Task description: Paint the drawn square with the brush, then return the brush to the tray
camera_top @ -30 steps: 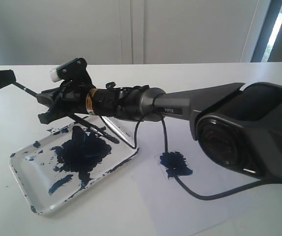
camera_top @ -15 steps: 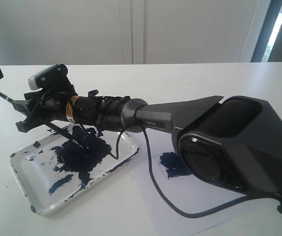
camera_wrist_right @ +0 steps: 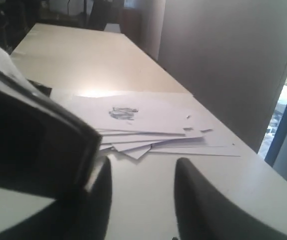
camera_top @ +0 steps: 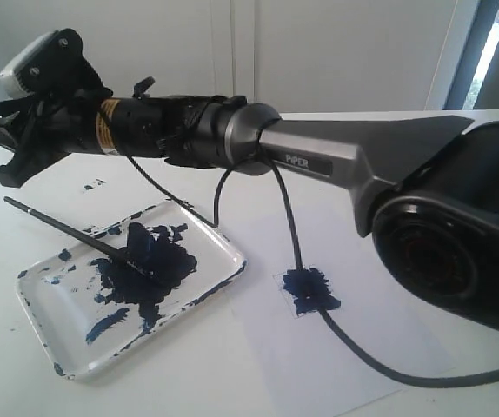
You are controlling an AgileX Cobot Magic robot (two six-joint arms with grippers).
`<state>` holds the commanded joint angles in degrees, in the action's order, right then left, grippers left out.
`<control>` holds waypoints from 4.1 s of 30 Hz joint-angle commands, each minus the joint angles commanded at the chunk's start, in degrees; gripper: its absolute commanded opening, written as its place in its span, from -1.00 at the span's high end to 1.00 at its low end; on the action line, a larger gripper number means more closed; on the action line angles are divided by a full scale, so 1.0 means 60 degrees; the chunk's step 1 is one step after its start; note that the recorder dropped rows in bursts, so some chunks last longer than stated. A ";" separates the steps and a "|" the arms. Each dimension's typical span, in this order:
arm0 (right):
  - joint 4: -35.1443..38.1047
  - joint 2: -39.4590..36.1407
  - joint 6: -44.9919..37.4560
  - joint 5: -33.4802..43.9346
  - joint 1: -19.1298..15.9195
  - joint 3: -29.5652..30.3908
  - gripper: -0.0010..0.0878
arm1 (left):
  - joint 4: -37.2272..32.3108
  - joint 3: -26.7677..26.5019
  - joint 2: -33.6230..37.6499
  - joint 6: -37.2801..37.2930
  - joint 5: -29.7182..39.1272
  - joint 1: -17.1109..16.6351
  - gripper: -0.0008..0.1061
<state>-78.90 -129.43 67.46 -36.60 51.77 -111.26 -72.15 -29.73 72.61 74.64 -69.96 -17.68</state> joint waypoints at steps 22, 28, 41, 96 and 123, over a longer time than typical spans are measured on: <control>-0.3454 0.2770 0.2852 -0.0012 -0.0542 0.2433 0.98 | -0.0284 0.1357 -0.2888 0.0888 0.0000 -0.1219 0.89; -0.3454 0.4140 0.2682 0.0569 -0.0542 0.3942 0.98 | -0.0660 0.1899 -0.2993 0.1092 0.0000 -0.1219 0.89; -0.3221 1.0347 0.2522 0.3676 -0.0542 0.9447 0.98 | -0.0477 0.3671 -0.3586 0.1097 0.0000 -0.1219 0.89; 0.2152 2.1571 0.2456 0.7766 -0.0542 1.8543 0.98 | -0.3387 0.4956 -1.2102 0.7738 0.2179 -0.0819 0.89; 0.2349 2.1571 0.3609 0.8430 -0.0542 1.8543 0.98 | -0.3919 0.4956 -1.2102 0.7738 0.4341 -0.0819 0.89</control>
<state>-64.81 0.00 89.11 13.98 48.52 0.00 -95.66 0.00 0.00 121.06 -43.92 -22.59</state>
